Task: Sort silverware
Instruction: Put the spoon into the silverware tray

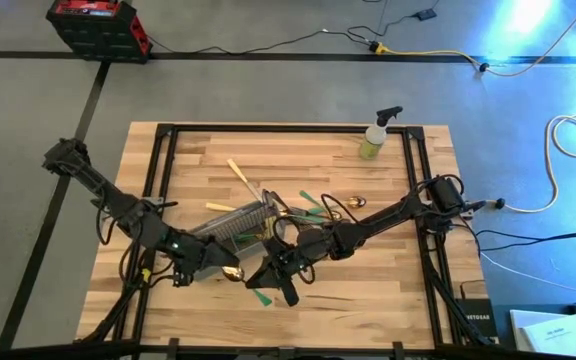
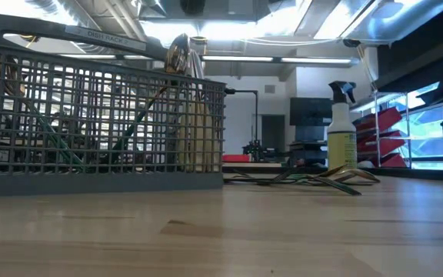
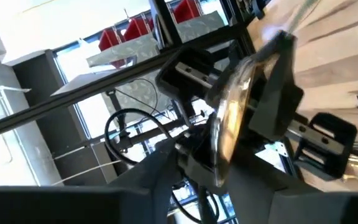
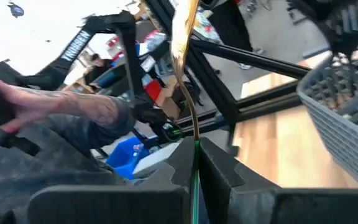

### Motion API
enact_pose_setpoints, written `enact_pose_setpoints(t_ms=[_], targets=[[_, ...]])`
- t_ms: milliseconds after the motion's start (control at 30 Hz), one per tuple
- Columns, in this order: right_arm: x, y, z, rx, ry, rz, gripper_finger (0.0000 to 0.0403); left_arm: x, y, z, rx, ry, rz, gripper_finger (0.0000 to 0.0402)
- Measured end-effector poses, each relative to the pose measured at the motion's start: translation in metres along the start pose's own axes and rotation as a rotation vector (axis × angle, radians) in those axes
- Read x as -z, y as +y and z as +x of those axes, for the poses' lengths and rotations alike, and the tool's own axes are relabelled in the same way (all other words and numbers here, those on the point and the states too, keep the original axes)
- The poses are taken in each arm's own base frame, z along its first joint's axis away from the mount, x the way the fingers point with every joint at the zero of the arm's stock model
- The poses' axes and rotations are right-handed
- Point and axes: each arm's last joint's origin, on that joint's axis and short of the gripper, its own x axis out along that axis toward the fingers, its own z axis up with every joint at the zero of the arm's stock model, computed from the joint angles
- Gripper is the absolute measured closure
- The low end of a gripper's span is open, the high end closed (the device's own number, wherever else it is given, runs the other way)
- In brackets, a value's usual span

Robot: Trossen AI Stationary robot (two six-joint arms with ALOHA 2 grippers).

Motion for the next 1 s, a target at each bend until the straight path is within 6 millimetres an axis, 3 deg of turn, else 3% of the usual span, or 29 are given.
enact_pose_setpoints(t_ms=[267,767,1000], targets=[[-0.0013,0.0009,0.0000,-0.005,-0.017,-0.003,0.0403,-0.0033,-0.0007,-0.0016,0.016,-0.006,-0.026,0.0355],[-0.0035,0.0020,-0.0001,-0.017,-0.038,0.035,0.0403,-0.0030,-0.0007,-0.0016,0.019,0.001,-0.025,0.0362],[-0.0032,0.0018,-0.0001,-0.014,-0.036,0.035,0.0403,-0.0028,-0.0011,-0.0016,0.026,0.014,-0.032,0.0397]])
